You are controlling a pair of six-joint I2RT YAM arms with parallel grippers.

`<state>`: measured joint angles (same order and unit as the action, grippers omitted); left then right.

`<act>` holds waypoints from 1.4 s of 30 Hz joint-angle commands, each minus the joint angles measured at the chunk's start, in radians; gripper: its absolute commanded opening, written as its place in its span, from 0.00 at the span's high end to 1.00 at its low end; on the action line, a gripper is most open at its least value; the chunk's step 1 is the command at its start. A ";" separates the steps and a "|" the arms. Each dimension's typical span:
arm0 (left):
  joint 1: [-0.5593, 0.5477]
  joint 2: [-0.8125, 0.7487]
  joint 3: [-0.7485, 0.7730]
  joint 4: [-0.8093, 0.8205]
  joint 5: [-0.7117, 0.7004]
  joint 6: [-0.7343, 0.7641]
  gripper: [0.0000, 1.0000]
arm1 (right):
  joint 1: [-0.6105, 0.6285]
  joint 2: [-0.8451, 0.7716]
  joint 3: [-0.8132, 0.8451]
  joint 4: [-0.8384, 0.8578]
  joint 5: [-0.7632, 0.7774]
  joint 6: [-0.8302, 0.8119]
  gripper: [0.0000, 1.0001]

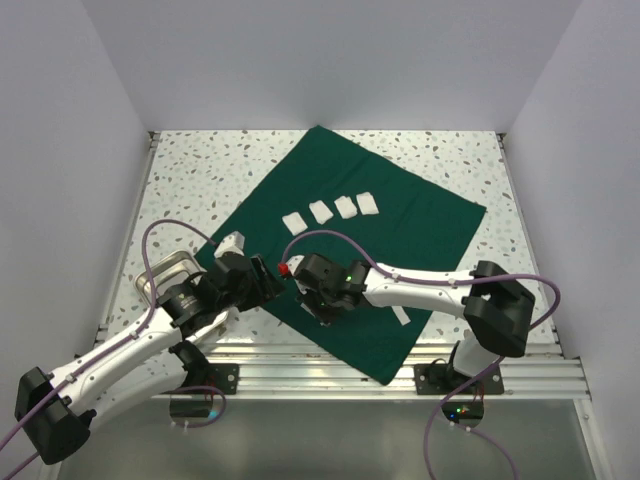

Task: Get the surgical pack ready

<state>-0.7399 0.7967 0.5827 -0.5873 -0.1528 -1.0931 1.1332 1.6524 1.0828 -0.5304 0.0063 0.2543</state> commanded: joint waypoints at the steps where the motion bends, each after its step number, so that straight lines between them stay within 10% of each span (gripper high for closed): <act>1: 0.002 -0.017 -0.052 0.233 0.148 0.068 0.37 | -0.029 -0.113 -0.017 0.032 -0.067 0.030 0.98; 18: -0.003 -0.007 -0.274 0.954 0.515 0.121 0.38 | -0.260 -0.370 -0.110 0.055 -0.462 0.082 1.00; 35: -0.009 0.050 -0.270 1.086 0.565 0.128 0.47 | -0.279 -0.391 -0.101 0.081 -0.534 0.103 1.00; 42: -0.009 0.044 -0.262 1.048 0.561 0.131 0.68 | -0.283 -0.381 -0.103 0.090 -0.534 0.105 0.99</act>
<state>-0.7418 0.8505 0.3157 0.4126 0.3931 -0.9775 0.8562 1.2709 0.9688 -0.4789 -0.4984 0.3485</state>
